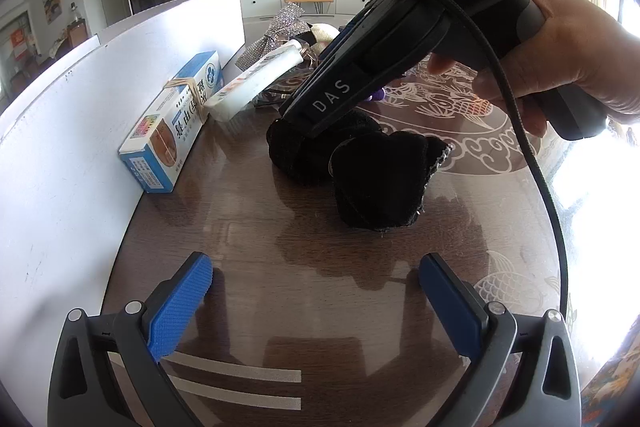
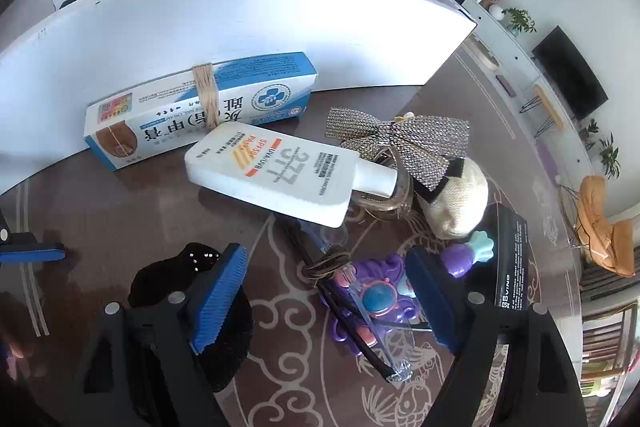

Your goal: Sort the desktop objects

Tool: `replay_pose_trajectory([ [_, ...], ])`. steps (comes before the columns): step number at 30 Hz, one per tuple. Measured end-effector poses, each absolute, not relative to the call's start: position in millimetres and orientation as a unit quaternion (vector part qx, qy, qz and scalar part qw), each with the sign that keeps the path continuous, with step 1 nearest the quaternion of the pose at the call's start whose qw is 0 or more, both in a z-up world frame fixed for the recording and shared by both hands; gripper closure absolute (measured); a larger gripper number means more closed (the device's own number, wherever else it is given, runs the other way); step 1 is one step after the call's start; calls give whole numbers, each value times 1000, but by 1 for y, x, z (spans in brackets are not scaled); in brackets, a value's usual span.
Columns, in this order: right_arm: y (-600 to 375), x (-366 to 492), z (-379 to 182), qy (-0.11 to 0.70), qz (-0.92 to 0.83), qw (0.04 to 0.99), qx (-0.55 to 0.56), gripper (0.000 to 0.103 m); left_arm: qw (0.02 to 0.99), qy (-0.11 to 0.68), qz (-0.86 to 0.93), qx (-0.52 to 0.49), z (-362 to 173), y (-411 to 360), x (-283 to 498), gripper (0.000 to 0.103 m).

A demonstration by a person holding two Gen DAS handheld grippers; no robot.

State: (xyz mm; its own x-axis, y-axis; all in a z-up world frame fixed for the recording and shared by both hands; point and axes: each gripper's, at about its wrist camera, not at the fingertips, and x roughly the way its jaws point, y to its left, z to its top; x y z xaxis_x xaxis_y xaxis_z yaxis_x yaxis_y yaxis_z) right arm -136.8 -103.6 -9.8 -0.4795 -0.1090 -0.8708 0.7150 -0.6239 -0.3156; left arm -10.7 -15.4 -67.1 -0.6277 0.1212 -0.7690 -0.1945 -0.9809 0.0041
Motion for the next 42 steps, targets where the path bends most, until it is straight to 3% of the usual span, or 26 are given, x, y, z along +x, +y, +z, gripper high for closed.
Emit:
replay_pose_trajectory([
  [2,-105,-137,-15,336,-782,264,454,49,88,44,901,-423,-67,-15,-11,0],
  [7,-88,-130,-14,315,-800,229,457,63,88,43,901,-423,-68,-17,-11,0],
  [17,-6,-69,-16,256,-823,166,480,64,87,43,901,-422,-69,-17,-11,0],
  [24,83,-30,-6,132,-855,96,492,64,88,43,901,-422,-69,-17,-11,0],
  [25,89,-26,-4,122,-861,89,486,63,88,43,901,-422,-69,-17,-11,0],
  [27,100,-16,-2,104,-870,81,475,44,88,43,901,-422,-69,-17,-11,0],
  [28,104,-12,-3,96,-873,78,471,27,88,43,901,-422,-69,-17,-11,0],
  [29,108,-7,-3,90,-878,74,465,17,88,43,901,-422,-69,-17,-12,0],
  [34,111,2,-14,79,-884,73,455,15,88,43,901,-422,-69,-17,-12,0],
  [36,114,-4,-17,68,-887,69,452,8,88,43,901,-422,-69,-17,-11,0],
  [42,121,-8,-24,43,-883,58,463,0,88,43,901,-422,-70,-17,-11,0],
])
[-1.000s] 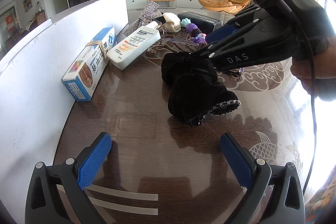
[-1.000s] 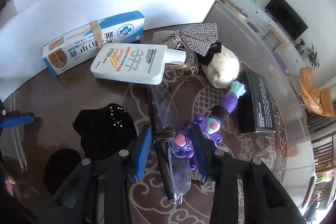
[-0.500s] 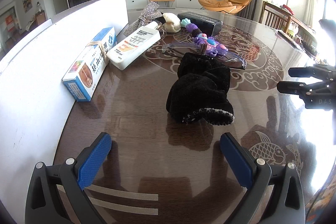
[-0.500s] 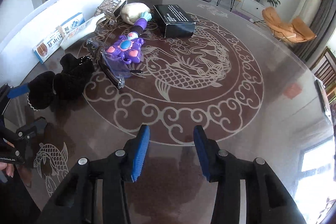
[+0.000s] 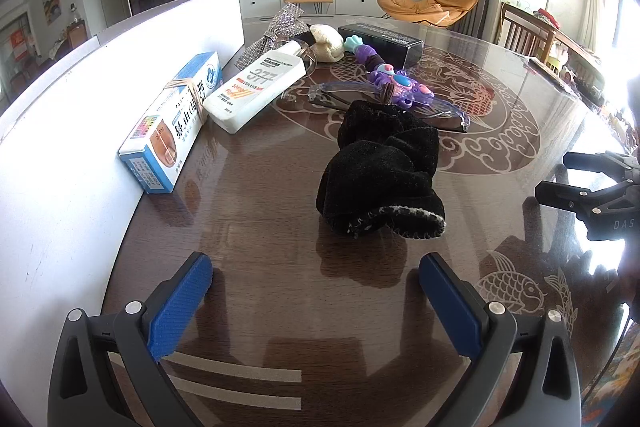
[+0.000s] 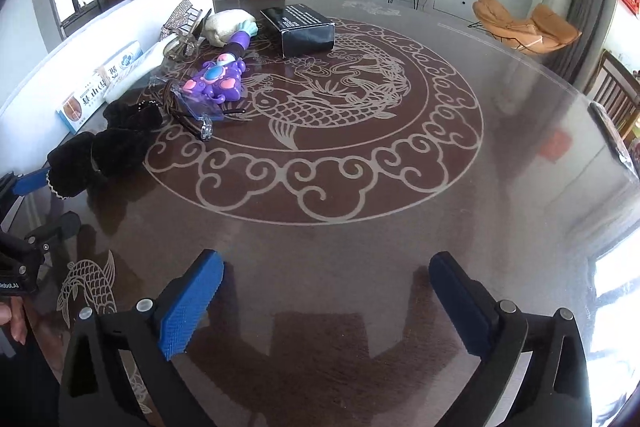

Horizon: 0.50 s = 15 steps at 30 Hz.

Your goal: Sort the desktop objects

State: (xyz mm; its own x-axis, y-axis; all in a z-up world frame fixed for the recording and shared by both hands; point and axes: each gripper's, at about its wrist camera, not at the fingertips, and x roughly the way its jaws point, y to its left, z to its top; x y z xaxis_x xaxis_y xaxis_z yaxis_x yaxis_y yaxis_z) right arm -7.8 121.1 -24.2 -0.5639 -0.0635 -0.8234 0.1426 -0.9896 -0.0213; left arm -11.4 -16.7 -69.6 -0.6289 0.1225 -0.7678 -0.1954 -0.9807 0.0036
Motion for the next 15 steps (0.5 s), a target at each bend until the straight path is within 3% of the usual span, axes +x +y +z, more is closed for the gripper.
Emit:
replay_pose_trajectory([
  [15,122,-7,-24,39,-884,59,463,0,89,43,902,-421,-70,-17,-11,0],
])
